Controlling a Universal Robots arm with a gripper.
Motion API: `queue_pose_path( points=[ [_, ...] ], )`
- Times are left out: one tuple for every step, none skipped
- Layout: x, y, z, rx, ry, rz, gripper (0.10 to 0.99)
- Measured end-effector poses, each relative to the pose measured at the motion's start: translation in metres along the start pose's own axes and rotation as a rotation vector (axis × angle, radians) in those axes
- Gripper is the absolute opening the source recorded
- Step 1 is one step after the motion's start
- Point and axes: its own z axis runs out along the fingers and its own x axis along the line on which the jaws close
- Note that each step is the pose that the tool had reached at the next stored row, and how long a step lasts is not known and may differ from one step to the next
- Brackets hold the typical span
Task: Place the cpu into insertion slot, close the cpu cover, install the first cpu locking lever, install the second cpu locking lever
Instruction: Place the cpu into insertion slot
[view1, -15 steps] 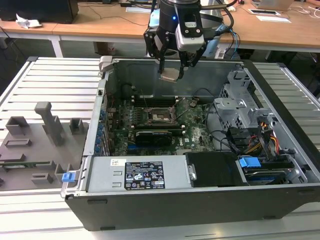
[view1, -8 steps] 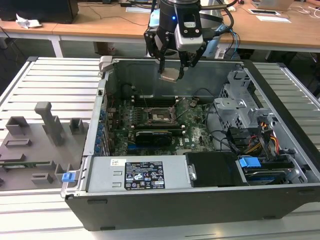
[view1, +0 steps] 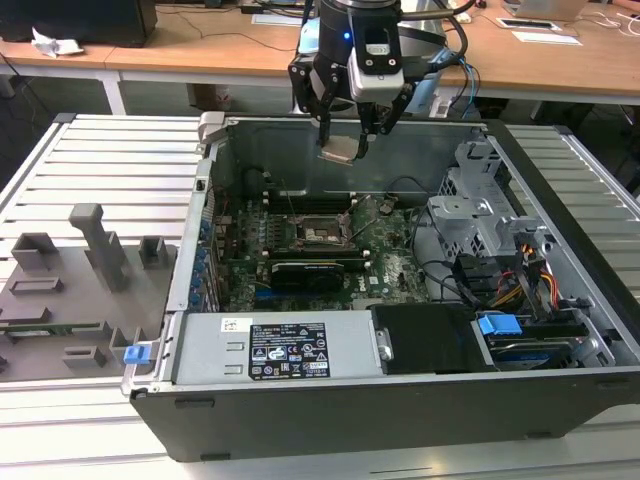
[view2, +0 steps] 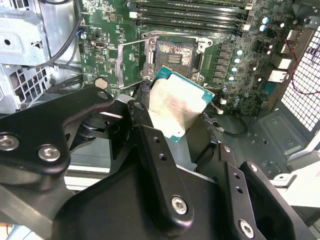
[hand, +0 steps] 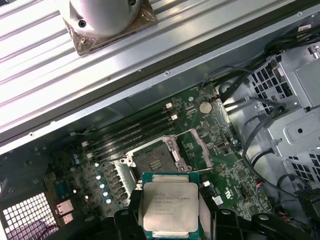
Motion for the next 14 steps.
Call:
queue_pose_path(
  points=[
    [0.0,0.0,0.0,0.0,-0.0002,0.003,0.533],
    [0.0,0.0,0.0,0.0,-0.0005,0.005,0.533],
    [0.0,0.0,0.0,0.0,-0.0008,0.009,0.533],
    [0.0,0.0,0.0,0.0,-0.0011,0.012,0.533],
    [0.0,0.0,0.0,0.0,-0.0013,0.015,0.533],
    [0.0,0.0,0.0,0.0,-0.0015,0.017,0.533],
    [0.0,0.0,0.0,0.0,-0.0018,0.02,0.533],
    [0.0,0.0,0.0,0.0,-0.002,0.023,0.533],
    [0.0,0.0,0.0,0.0,-0.0023,0.026,0.533],
    [0.0,0.0,0.0,0.0,-0.0025,0.028,0.533],
    [0.0,0.0,0.0,-0.001,-0.0027,0.031,0.533],
    [0.0,0.0,0.0,-0.001,-0.003,0.033,0.533],
    [0.0,0.0,0.0,-0.001,-0.0032,0.036,0.533],
    [0.0,0.0,0.0,-0.001,-0.0034,0.038,0.533]
  ],
)
